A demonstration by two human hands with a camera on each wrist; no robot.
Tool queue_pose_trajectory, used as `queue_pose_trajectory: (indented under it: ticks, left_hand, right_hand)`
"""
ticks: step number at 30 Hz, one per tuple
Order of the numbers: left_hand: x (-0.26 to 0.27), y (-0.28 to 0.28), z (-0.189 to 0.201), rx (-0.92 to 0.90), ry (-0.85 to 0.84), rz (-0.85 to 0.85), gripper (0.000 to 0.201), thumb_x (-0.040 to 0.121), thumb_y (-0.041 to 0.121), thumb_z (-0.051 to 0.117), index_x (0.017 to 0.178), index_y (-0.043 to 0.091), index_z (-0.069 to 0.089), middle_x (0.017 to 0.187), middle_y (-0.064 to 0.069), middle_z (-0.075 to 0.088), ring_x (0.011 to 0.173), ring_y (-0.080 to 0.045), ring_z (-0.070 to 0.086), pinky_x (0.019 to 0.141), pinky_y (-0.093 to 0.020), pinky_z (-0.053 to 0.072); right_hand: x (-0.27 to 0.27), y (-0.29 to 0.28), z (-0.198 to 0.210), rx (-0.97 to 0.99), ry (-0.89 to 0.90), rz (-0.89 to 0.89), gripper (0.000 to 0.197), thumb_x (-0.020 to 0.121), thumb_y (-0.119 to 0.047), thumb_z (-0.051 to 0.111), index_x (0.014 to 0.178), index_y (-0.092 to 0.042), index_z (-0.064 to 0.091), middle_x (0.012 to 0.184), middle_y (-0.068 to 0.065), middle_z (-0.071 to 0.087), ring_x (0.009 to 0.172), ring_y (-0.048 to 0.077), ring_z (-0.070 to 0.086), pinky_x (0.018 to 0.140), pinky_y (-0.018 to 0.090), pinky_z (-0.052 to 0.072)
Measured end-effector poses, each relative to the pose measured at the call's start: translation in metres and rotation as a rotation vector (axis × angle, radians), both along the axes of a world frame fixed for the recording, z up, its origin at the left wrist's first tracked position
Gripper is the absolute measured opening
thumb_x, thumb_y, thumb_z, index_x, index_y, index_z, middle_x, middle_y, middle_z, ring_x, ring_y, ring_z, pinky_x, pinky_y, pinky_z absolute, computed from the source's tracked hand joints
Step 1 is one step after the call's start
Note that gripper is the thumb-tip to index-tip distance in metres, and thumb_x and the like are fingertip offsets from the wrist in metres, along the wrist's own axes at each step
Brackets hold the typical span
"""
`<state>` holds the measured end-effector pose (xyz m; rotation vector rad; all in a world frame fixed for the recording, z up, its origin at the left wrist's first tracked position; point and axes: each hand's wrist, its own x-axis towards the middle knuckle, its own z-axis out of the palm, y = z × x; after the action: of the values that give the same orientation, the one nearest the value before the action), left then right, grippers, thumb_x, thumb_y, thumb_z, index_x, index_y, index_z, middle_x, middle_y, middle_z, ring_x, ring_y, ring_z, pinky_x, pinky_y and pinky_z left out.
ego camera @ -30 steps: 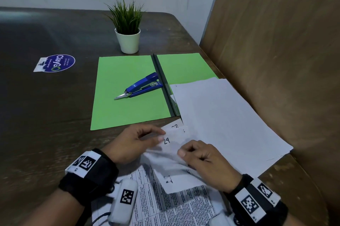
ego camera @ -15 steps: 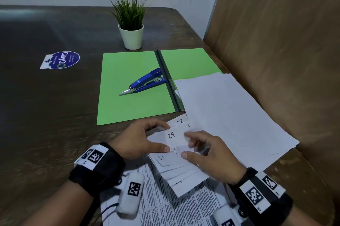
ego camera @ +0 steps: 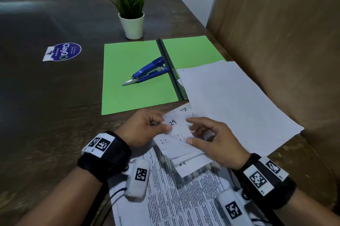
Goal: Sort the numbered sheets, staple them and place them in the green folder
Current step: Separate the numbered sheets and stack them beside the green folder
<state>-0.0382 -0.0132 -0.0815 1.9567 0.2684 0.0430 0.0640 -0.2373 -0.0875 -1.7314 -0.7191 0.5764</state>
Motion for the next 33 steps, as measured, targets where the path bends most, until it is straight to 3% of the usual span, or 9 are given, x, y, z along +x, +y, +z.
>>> queue_pose_trajectory:
  ticks: [8, 10, 14, 19, 23, 25, 29, 31, 33]
  left_hand:
    - [-0.002, -0.001, 0.002, -0.008, 0.022, -0.063, 0.060, 0.097, 0.048, 0.053, 0.080, -0.008, 0.068, 0.088, -0.013, 0.067, 0.078, -0.033, 0.064, 0.075, -0.035, 0.053]
    - [-0.001, -0.001, 0.003, -0.046, 0.066, -0.065, 0.071, 0.098, 0.058, 0.045, 0.088, -0.008, 0.070, 0.099, -0.013, 0.073, 0.090, -0.037, 0.068, 0.087, -0.031, 0.053]
    - [-0.001, -0.005, 0.010, -0.099, 0.113, -0.017, 0.054, 0.107, 0.040, 0.035, 0.098, 0.012, 0.080, 0.094, 0.006, 0.080, 0.088, -0.011, 0.074, 0.085, -0.014, 0.050]
    - [-0.001, -0.002, 0.007, -0.129, 0.092, -0.021, 0.053, 0.106, 0.040, 0.037, 0.100, 0.011, 0.080, 0.101, 0.004, 0.079, 0.097, -0.018, 0.074, 0.096, -0.029, 0.052]
    - [0.000, -0.002, 0.006, -0.138, 0.093, 0.011, 0.041, 0.103, 0.039, 0.046, 0.086, 0.026, 0.082, 0.100, 0.014, 0.078, 0.097, 0.002, 0.070, 0.092, -0.018, 0.048]
    - [0.001, -0.001, 0.005, -0.077, 0.089, 0.027, 0.033, 0.100, 0.039, 0.053, 0.083, 0.029, 0.080, 0.096, 0.013, 0.078, 0.090, -0.001, 0.070, 0.087, -0.024, 0.049]
    - [0.000, -0.004, 0.006, -0.134, 0.041, 0.025, 0.044, 0.099, 0.036, 0.057, 0.077, 0.000, 0.070, 0.071, 0.006, 0.069, 0.061, -0.010, 0.059, 0.070, -0.026, 0.047]
    - [-0.003, -0.007, 0.010, -0.240, 0.075, 0.085, 0.062, 0.100, 0.043, 0.052, 0.071, -0.012, 0.057, 0.054, -0.009, 0.058, 0.042, -0.015, 0.050, 0.054, -0.020, 0.046]
    - [-0.002, -0.006, 0.009, -0.240, 0.079, 0.085, 0.073, 0.098, 0.052, 0.047, 0.068, -0.014, 0.055, 0.059, -0.015, 0.065, 0.049, -0.014, 0.060, 0.064, -0.020, 0.048]
  right_hand:
    - [-0.004, 0.000, 0.006, 0.012, 0.001, 0.073, 0.018, 0.079, 0.001, 0.079, 0.087, -0.015, 0.078, 0.106, 0.004, 0.071, 0.077, -0.008, 0.063, 0.074, 0.007, 0.043]
    - [-0.004, 0.000, 0.005, 0.032, 0.020, 0.064, 0.024, 0.079, 0.002, 0.079, 0.086, -0.020, 0.078, 0.108, 0.004, 0.072, 0.089, -0.005, 0.067, 0.080, 0.010, 0.046]
    - [-0.005, -0.002, 0.001, 0.060, 0.038, 0.011, 0.013, 0.078, 0.002, 0.080, 0.081, -0.010, 0.079, 0.108, 0.004, 0.075, 0.102, 0.010, 0.071, 0.091, 0.023, 0.055]
    - [-0.006, -0.002, 0.003, -0.035, 0.012, -0.004, 0.009, 0.076, -0.002, 0.083, 0.073, -0.008, 0.077, 0.111, 0.001, 0.072, 0.104, 0.003, 0.069, 0.088, 0.020, 0.052]
    - [-0.007, -0.002, 0.004, -0.087, -0.019, 0.063, 0.014, 0.077, -0.002, 0.082, 0.071, -0.013, 0.076, 0.119, -0.006, 0.068, 0.107, 0.028, 0.067, 0.089, 0.039, 0.054]
    - [-0.009, -0.002, 0.004, -0.084, -0.034, 0.102, 0.016, 0.077, 0.001, 0.081, 0.070, -0.012, 0.075, 0.120, -0.004, 0.068, 0.107, 0.013, 0.068, 0.086, 0.045, 0.053]
    - [-0.009, -0.001, 0.008, -0.026, 0.023, 0.102, 0.013, 0.081, -0.011, 0.080, 0.073, -0.013, 0.070, 0.078, 0.003, 0.067, 0.071, 0.031, 0.062, 0.065, 0.024, 0.049]
    - [-0.008, 0.000, 0.010, 0.018, 0.122, 0.108, 0.022, 0.088, -0.026, 0.073, 0.082, -0.007, 0.063, 0.062, 0.006, 0.051, 0.051, 0.019, 0.041, 0.052, 0.023, 0.036]
    - [-0.006, 0.002, 0.012, 0.027, 0.170, 0.079, 0.027, 0.092, -0.037, 0.064, 0.092, -0.010, 0.063, 0.061, 0.003, 0.050, 0.054, 0.016, 0.041, 0.055, 0.028, 0.036]
